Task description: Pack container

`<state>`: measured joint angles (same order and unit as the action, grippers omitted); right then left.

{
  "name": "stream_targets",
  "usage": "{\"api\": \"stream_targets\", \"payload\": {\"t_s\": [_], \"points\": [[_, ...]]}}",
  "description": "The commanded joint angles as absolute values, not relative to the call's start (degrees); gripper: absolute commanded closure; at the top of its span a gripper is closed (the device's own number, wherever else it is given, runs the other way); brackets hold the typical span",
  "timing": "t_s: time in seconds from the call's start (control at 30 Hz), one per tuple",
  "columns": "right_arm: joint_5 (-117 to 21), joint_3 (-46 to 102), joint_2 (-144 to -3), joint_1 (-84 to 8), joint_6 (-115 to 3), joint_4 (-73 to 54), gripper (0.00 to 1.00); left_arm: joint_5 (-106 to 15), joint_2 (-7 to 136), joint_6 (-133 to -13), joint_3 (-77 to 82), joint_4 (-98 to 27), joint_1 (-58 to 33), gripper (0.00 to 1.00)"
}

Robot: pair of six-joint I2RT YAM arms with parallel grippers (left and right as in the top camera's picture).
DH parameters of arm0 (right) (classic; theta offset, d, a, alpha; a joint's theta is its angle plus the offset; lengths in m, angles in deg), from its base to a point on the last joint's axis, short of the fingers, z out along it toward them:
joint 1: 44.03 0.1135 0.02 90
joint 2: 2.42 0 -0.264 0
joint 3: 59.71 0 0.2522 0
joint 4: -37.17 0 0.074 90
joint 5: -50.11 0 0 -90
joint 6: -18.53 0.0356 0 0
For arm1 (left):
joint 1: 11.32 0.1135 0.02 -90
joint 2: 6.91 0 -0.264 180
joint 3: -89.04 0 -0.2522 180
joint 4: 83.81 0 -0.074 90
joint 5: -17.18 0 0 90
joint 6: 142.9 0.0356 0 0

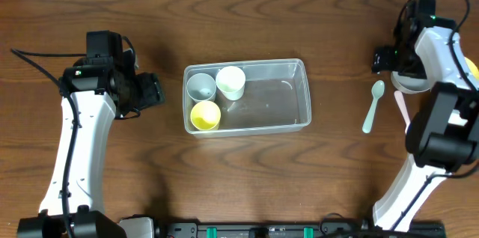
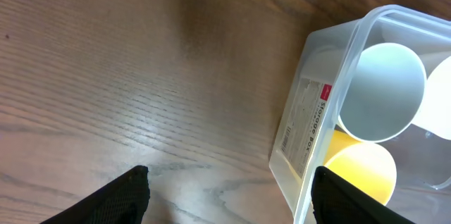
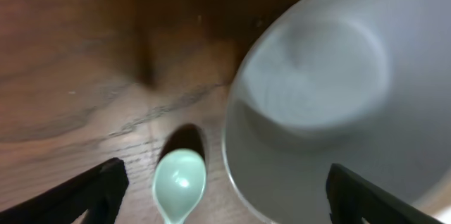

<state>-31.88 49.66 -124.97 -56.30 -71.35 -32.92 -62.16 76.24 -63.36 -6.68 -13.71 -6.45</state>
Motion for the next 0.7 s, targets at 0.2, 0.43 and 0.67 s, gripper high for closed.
{"api": "stream_targets", "payload": {"t_s": [0.2, 0.43, 0.67], "points": [[-31.1, 50.4, -128.1, -56.9, -71.3, -31.8, 0.35, -61.4, 76.1, -62.6, -6.6, -13.6, -6.3, 0.26], [-31.1, 50.5, -128.1, -56.9, -70.7, -31.2, 0.64, -61.4, 76.1, -62.6, -6.6, -13.6, -6.3, 0.26], [-31.1, 50.9, -127.9, -56.9, -70.7, -31.2, 0.84, -61.4, 76.1, -62.6, -6.6, -13.6, -6.3, 0.26]]}}
